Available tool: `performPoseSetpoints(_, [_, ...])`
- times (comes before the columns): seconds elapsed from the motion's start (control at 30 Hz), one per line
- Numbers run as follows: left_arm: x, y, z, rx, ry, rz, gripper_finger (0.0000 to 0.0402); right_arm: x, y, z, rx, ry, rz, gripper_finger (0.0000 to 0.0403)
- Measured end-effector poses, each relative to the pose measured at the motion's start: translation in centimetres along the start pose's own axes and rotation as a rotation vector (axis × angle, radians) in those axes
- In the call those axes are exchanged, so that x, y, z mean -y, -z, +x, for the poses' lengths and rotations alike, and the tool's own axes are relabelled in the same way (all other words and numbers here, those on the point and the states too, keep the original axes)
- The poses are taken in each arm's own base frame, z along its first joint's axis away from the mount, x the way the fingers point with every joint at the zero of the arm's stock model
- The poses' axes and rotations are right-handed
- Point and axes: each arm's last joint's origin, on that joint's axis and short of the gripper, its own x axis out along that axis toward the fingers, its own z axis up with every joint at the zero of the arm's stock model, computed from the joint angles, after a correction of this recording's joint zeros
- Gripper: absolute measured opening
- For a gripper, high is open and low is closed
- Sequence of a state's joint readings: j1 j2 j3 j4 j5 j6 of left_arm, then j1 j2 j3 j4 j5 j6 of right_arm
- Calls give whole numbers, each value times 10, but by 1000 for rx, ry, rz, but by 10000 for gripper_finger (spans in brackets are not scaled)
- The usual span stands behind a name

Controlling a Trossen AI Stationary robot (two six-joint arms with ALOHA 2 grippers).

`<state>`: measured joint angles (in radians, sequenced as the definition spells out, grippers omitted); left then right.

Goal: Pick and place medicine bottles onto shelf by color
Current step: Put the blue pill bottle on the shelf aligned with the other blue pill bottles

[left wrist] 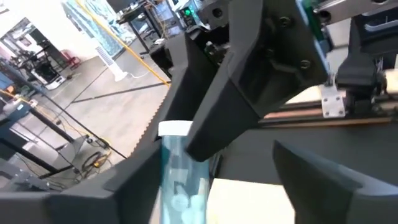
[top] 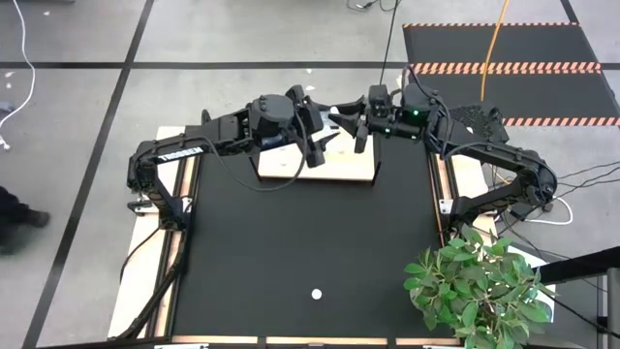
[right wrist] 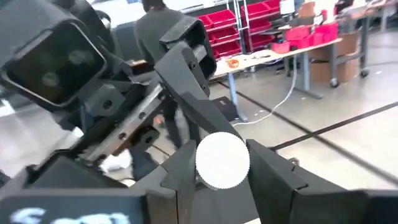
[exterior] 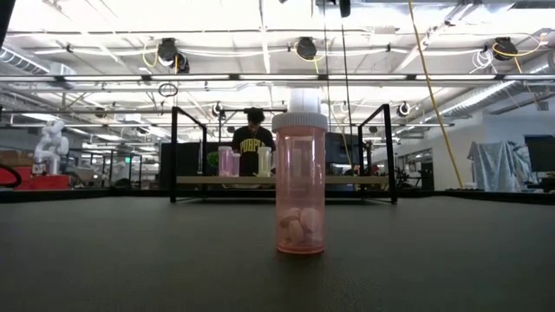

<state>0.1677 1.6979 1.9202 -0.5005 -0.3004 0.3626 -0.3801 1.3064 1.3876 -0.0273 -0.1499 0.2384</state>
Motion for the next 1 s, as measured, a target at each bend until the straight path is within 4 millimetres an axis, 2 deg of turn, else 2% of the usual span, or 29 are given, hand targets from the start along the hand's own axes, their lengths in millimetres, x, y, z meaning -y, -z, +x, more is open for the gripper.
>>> performPoseSetpoints(0.1, [-3,1,-8,-31,-18,55,335,3,5,-1,-52,67,-109,119])
performPoseSetpoints(0.23, [-20,-9,-42,-16,-122,41,362,11,23,3,-212,175,-220,119])
performPoseSetpoints(0.4, [-47,-12,-78,-3,-226,-45,362,23,57,25,-419,192,-254,119])
performPoseSetpoints(0.53, [-67,-8,-98,-12,-284,-114,349,34,88,51,-525,194,-254,119])
performPoseSetpoints(0.73, [-75,6,-110,-113,-286,-138,328,49,135,76,-667,207,-227,119])
performPoseSetpoints(0.83, [-74,8,-121,-140,-276,-132,322,55,156,80,-723,200,-246,119])
performPoseSetpoints(1.0, [-76,9,-124,-151,-283,-131,323,67,184,77,-756,212,-238,119])
